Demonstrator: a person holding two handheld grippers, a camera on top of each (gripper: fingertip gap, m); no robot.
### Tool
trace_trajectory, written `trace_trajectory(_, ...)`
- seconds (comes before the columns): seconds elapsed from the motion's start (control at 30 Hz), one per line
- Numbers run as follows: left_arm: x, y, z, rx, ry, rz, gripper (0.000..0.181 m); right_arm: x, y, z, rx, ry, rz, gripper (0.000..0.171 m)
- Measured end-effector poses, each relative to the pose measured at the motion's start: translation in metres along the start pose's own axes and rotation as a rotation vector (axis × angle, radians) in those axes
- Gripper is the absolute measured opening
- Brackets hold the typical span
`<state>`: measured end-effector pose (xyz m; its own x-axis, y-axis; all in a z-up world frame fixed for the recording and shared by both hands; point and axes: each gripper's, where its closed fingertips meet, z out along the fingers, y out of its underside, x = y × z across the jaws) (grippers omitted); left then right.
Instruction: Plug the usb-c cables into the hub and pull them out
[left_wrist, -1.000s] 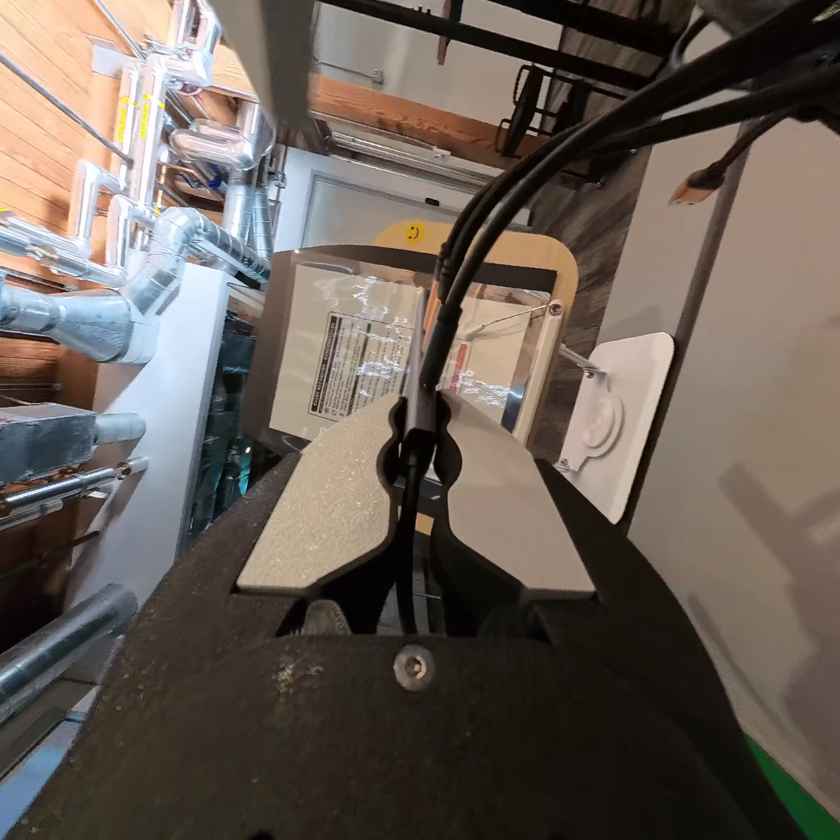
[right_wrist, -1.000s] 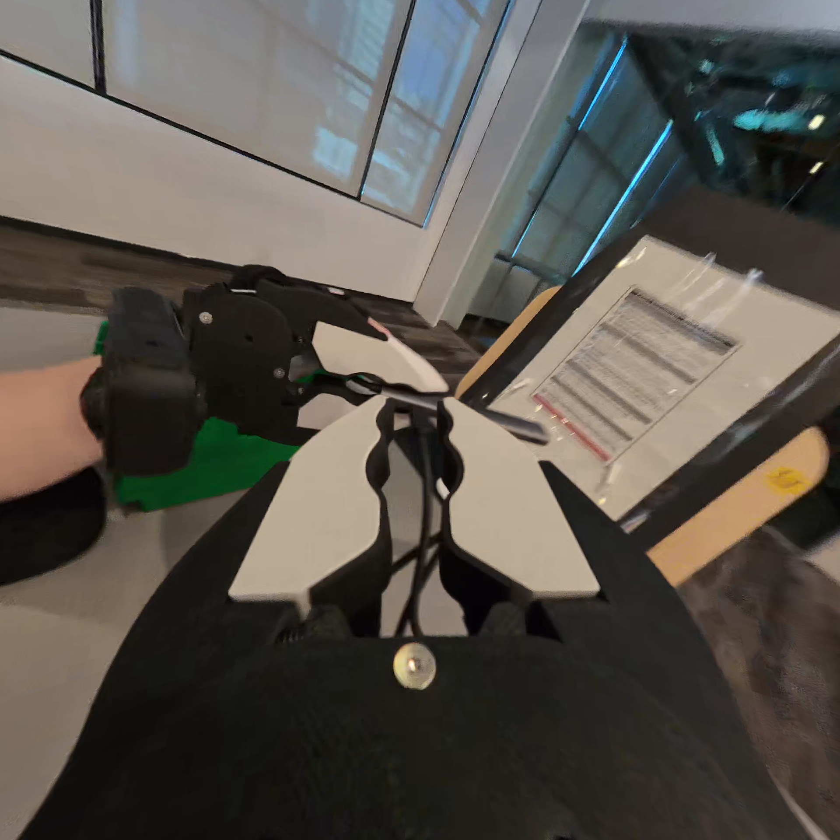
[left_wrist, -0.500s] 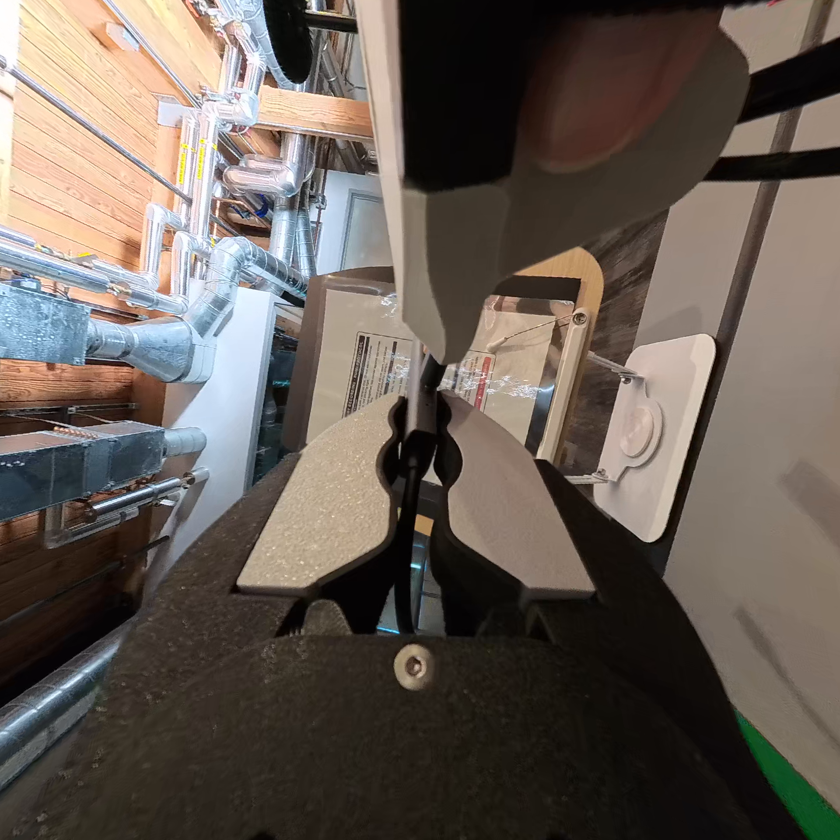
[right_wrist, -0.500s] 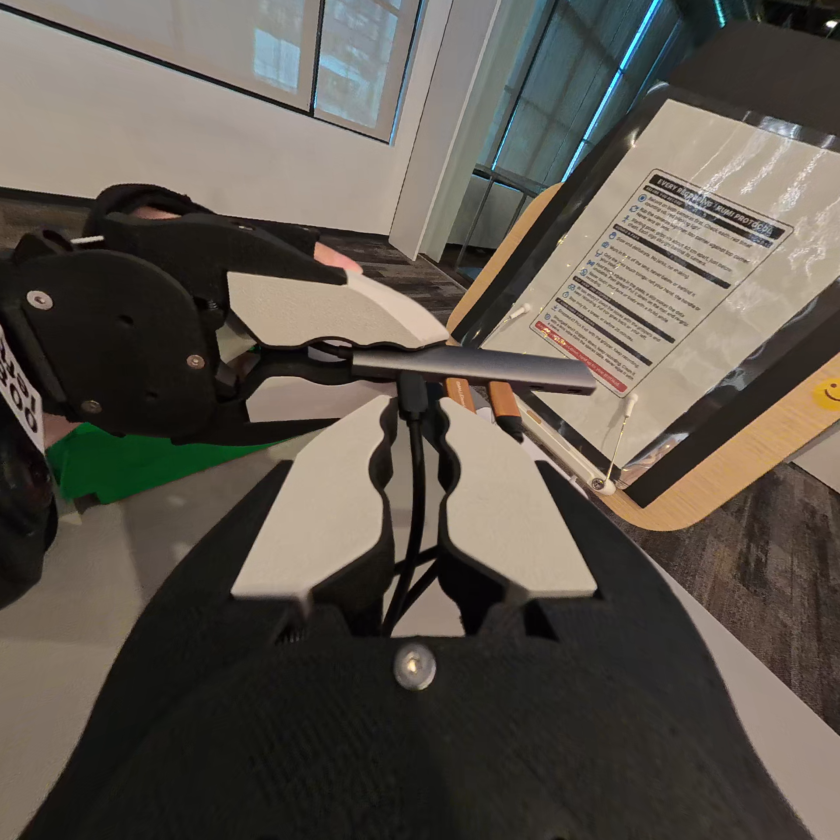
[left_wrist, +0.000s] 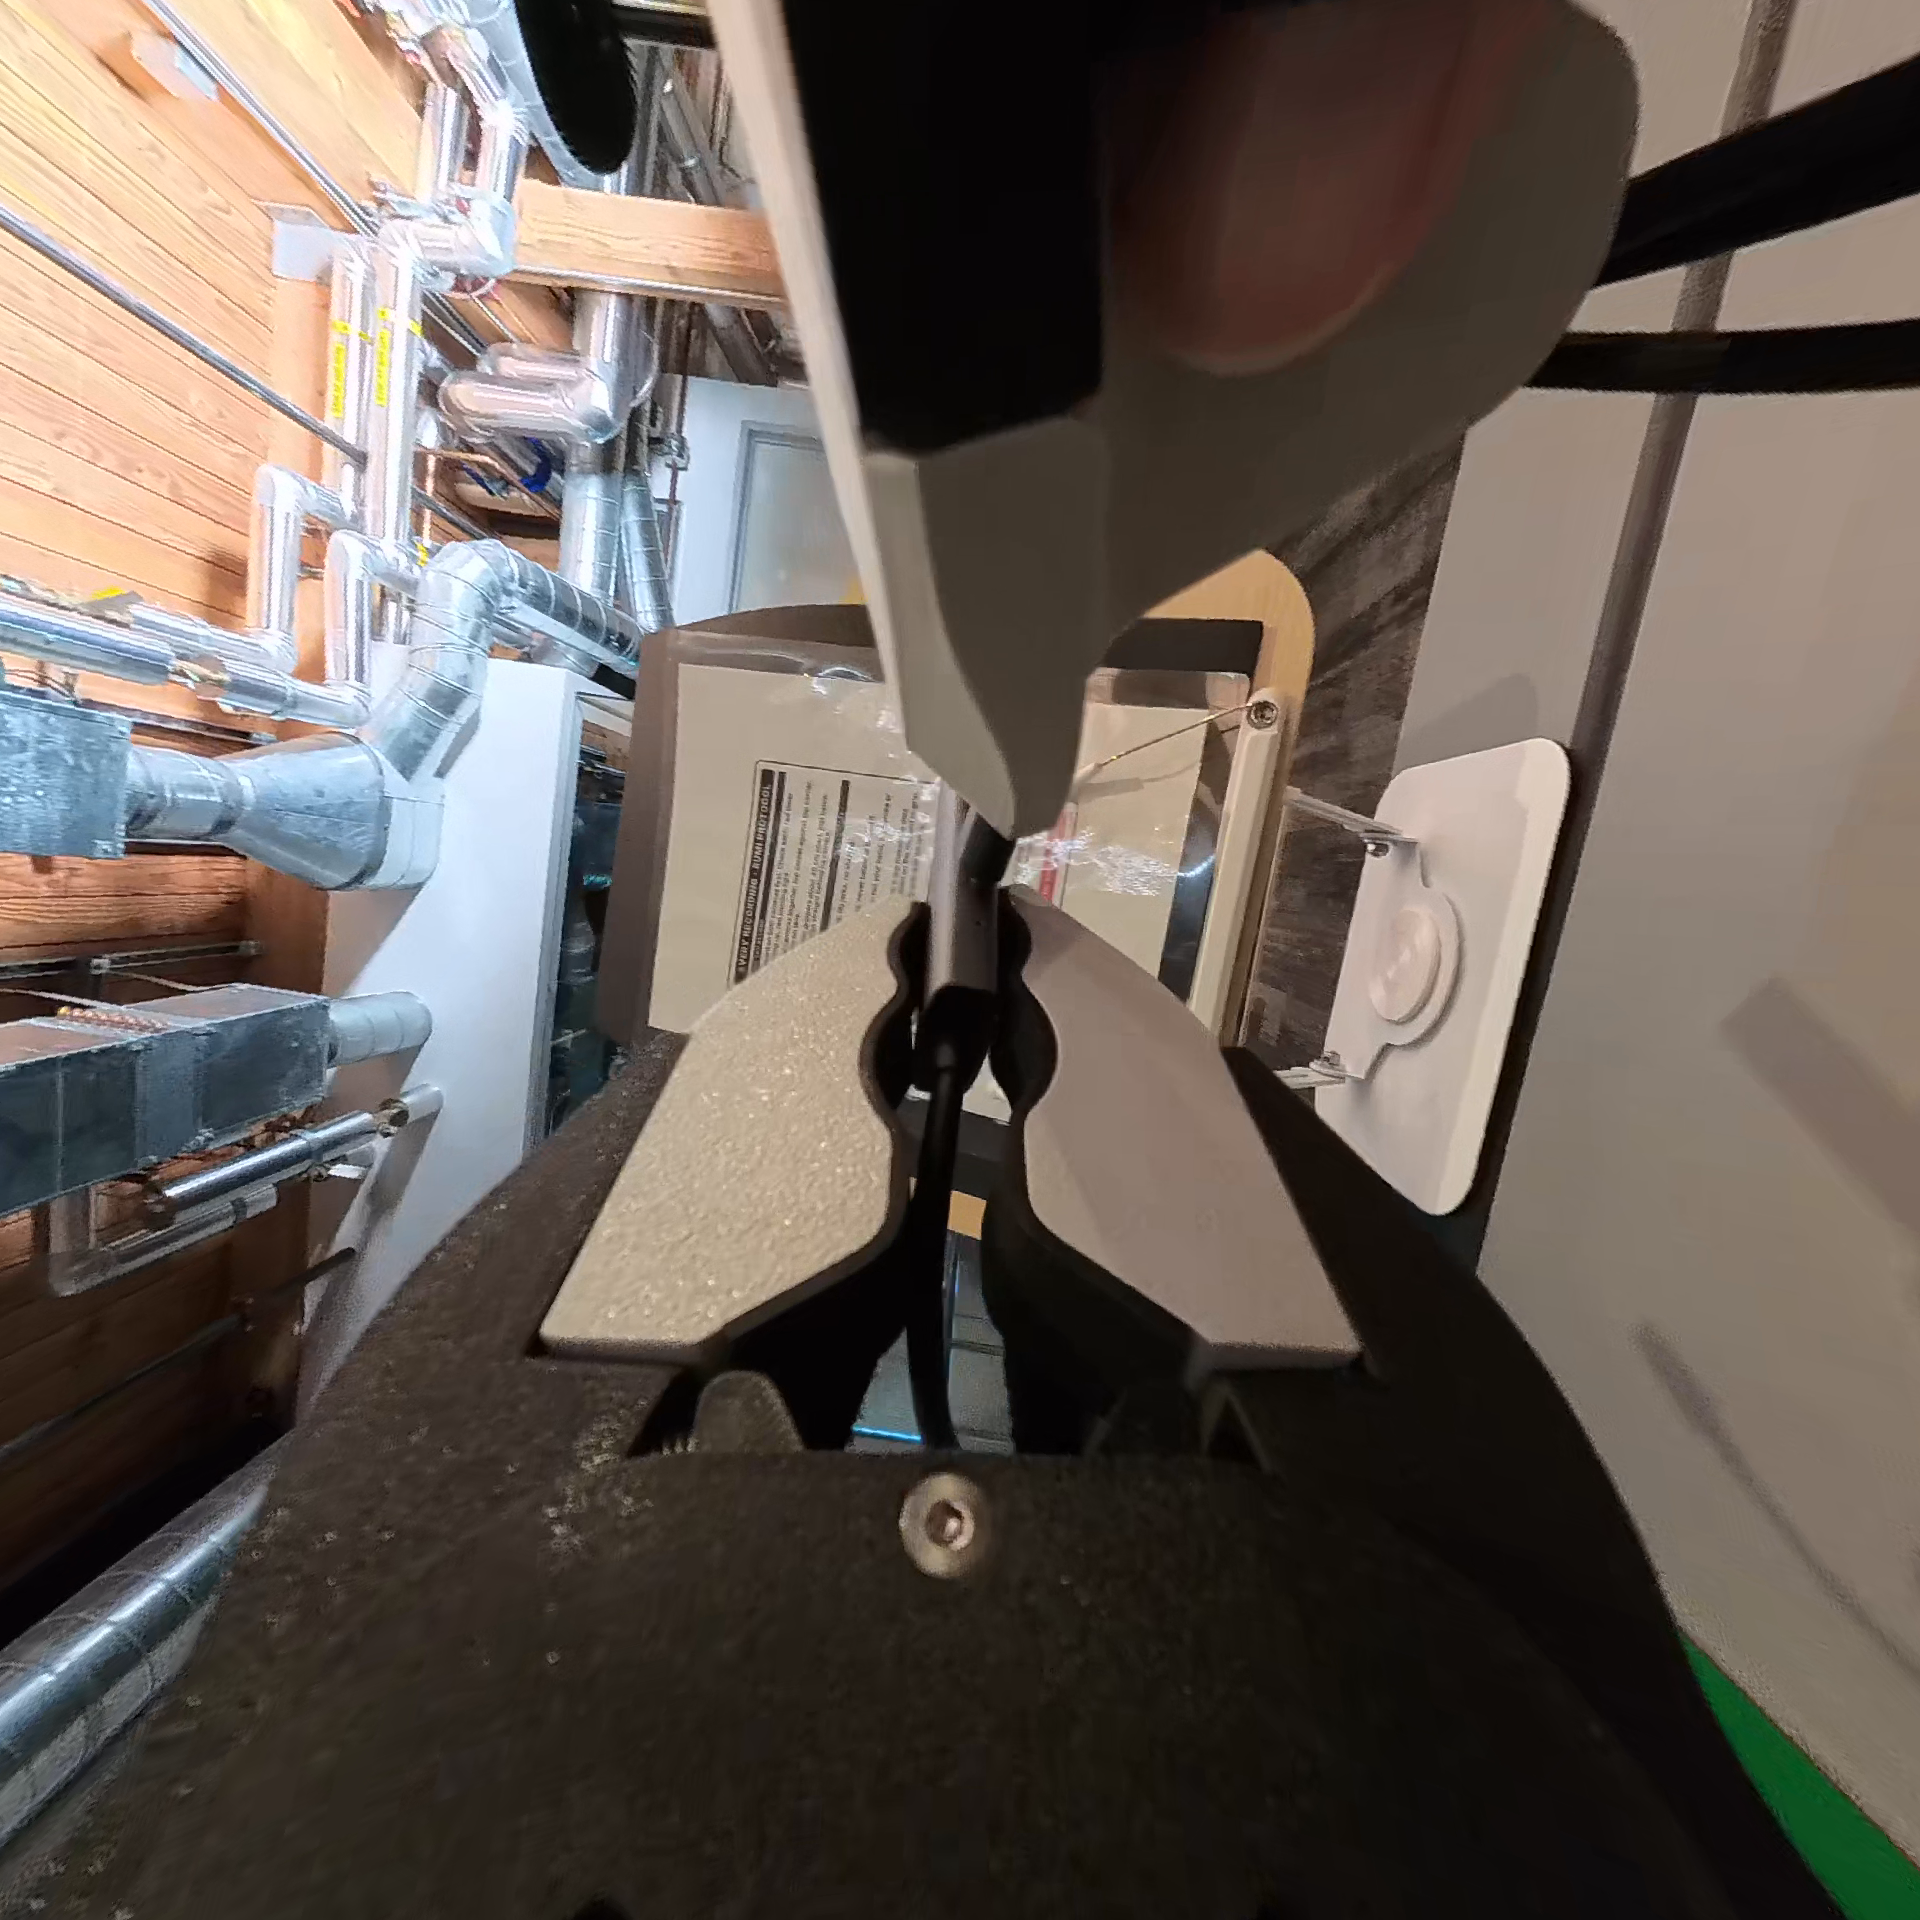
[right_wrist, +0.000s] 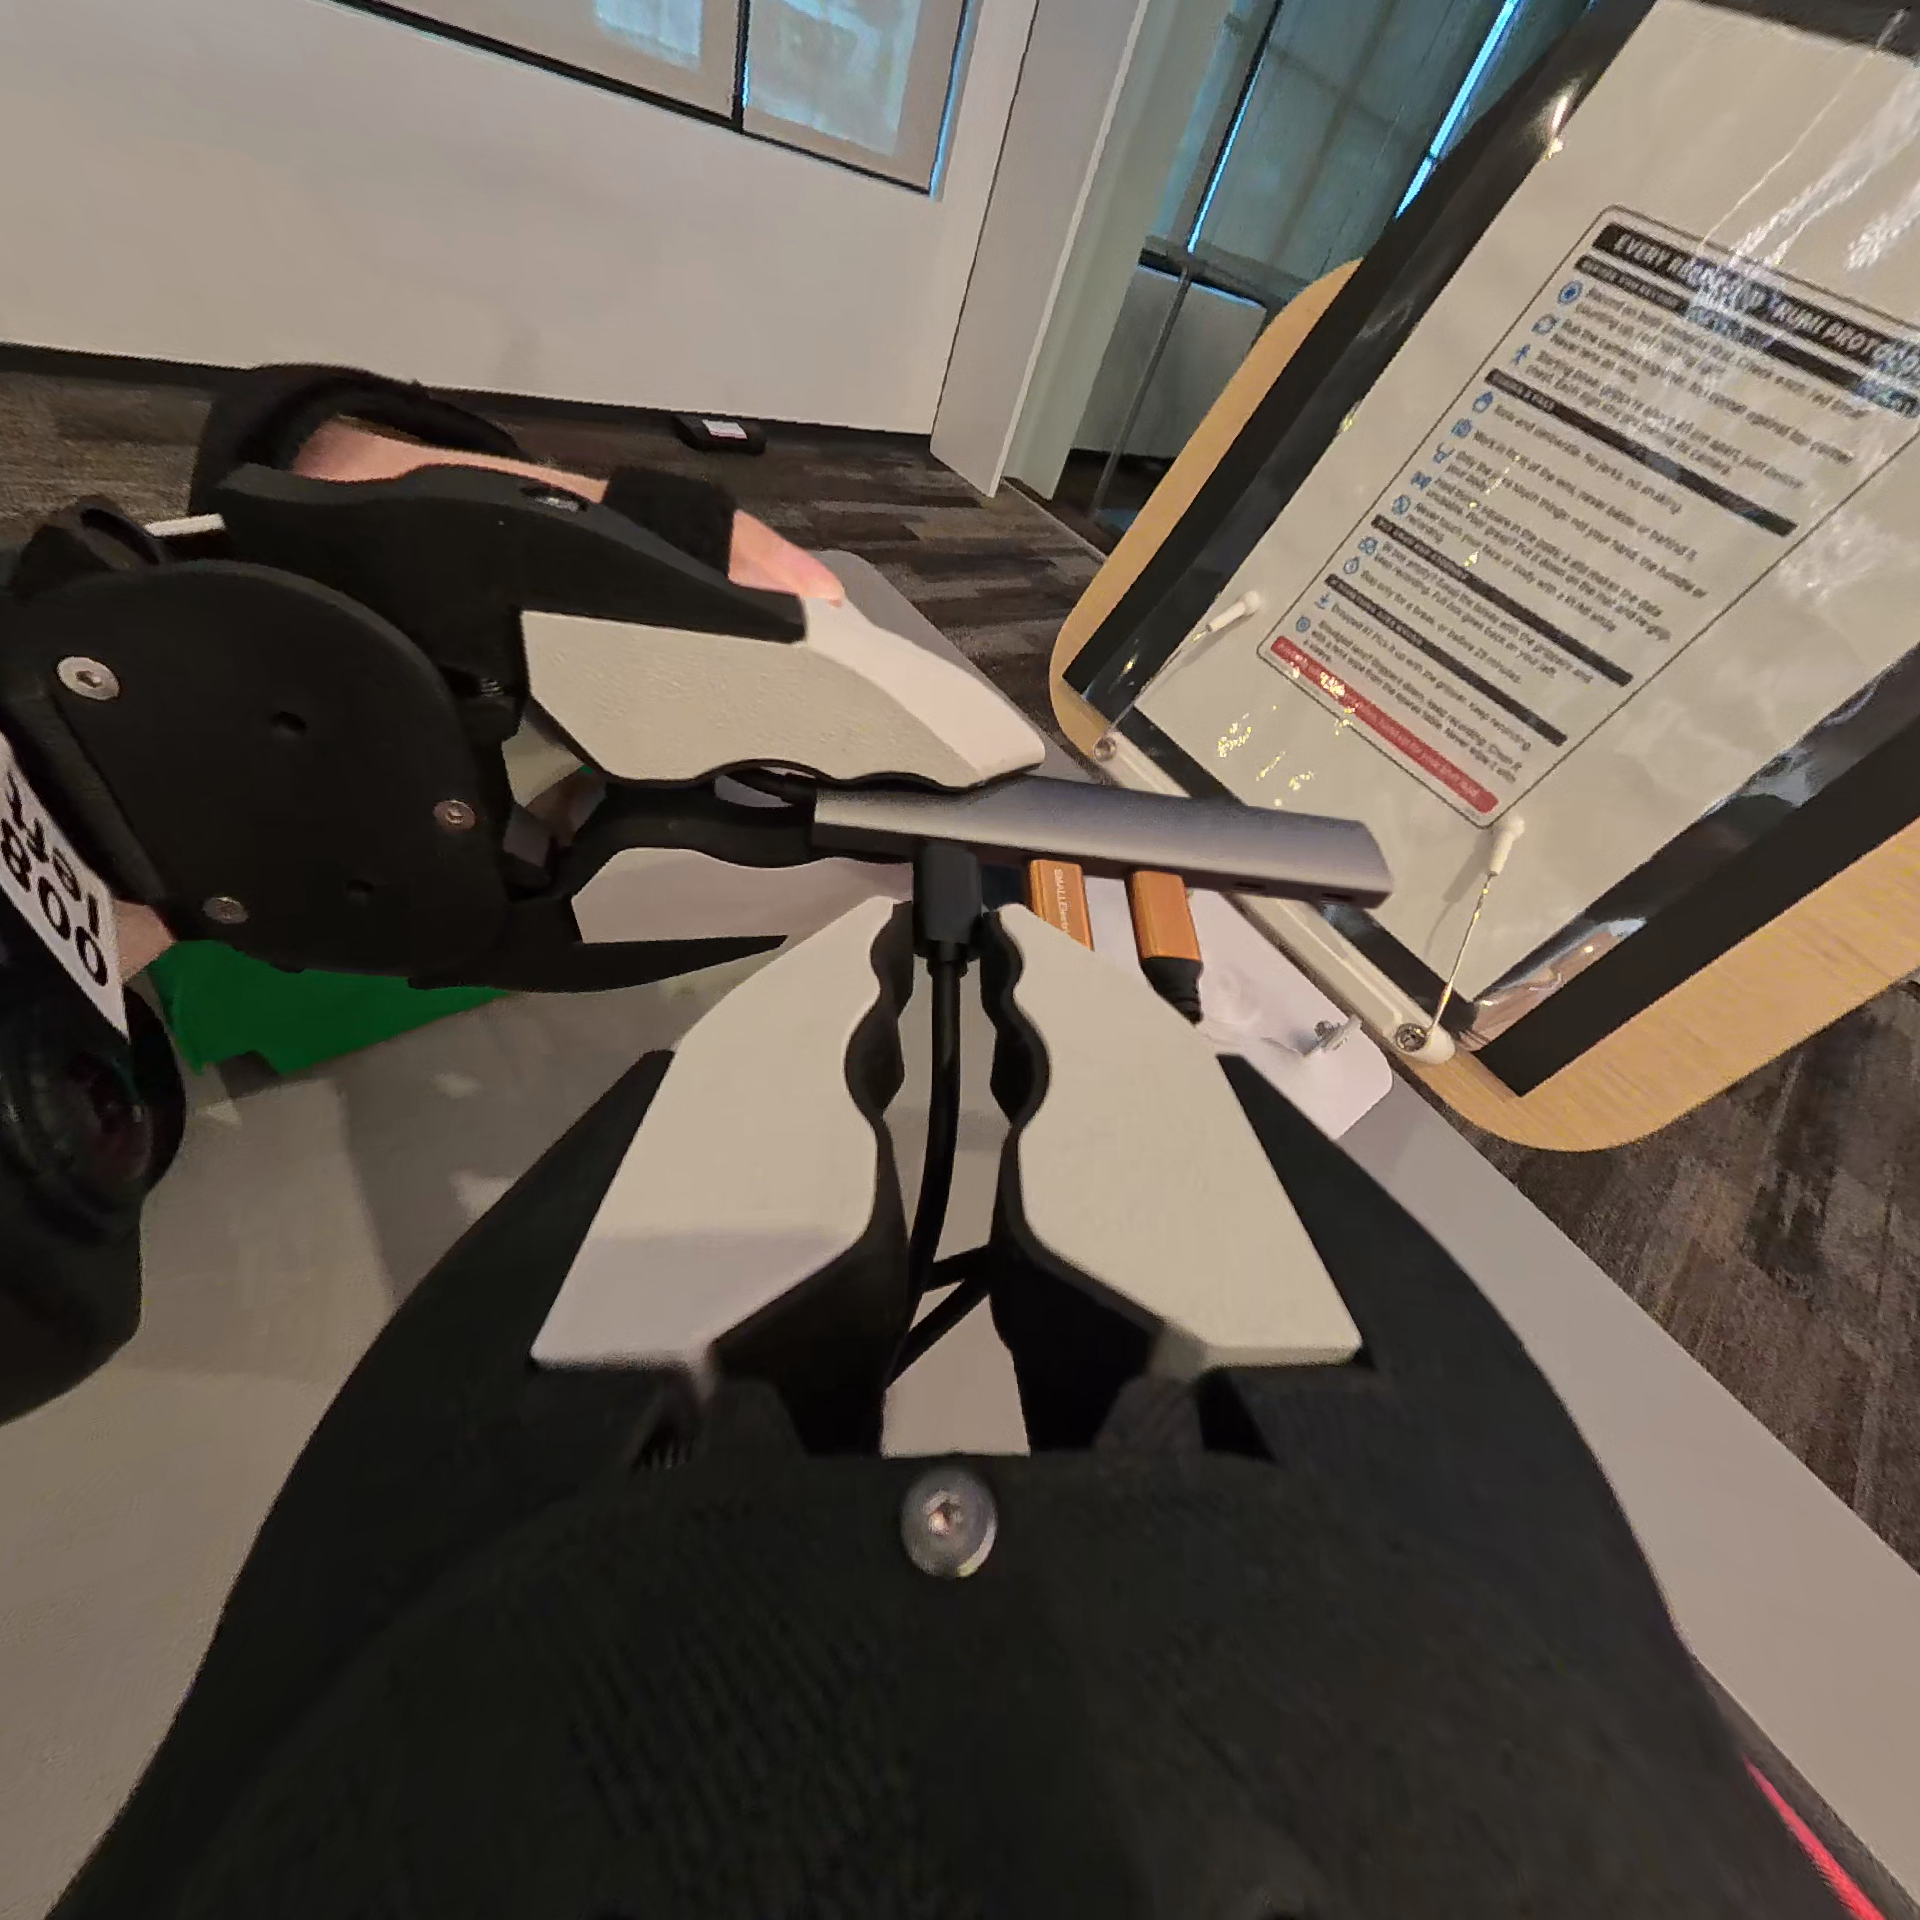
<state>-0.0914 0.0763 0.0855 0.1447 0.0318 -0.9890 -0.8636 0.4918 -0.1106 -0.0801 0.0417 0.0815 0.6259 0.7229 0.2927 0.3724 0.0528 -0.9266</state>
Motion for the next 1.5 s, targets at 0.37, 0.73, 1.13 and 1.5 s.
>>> trace_trajectory(0.37, 0.002, -0.003, 0.001, 0.011, 0.042, -0.103, 0.011, 0.000, 0.000, -0.005, -0.029, 0.015, 0.024, 0.014)
trace_trajectory(0.73, -0.075, 0.081, -0.033, -0.060, -0.079, -0.410, 0.009, 0.029, -0.025, -0.073, 0.031, 0.062, 0.010, 0.013)
trace_trajectory(1.13, -0.071, 0.085, -0.031, -0.128, -0.033, -0.395, 0.009, 0.112, -0.013, -0.228, 0.078, 0.424, 0.014, 0.012)
trace_trajectory(1.5, -0.076, 0.074, -0.039, -0.110, -0.012, -0.421, 0.009, 0.094, 0.201, -0.214, -0.549, -0.091, 0.296, 0.013)
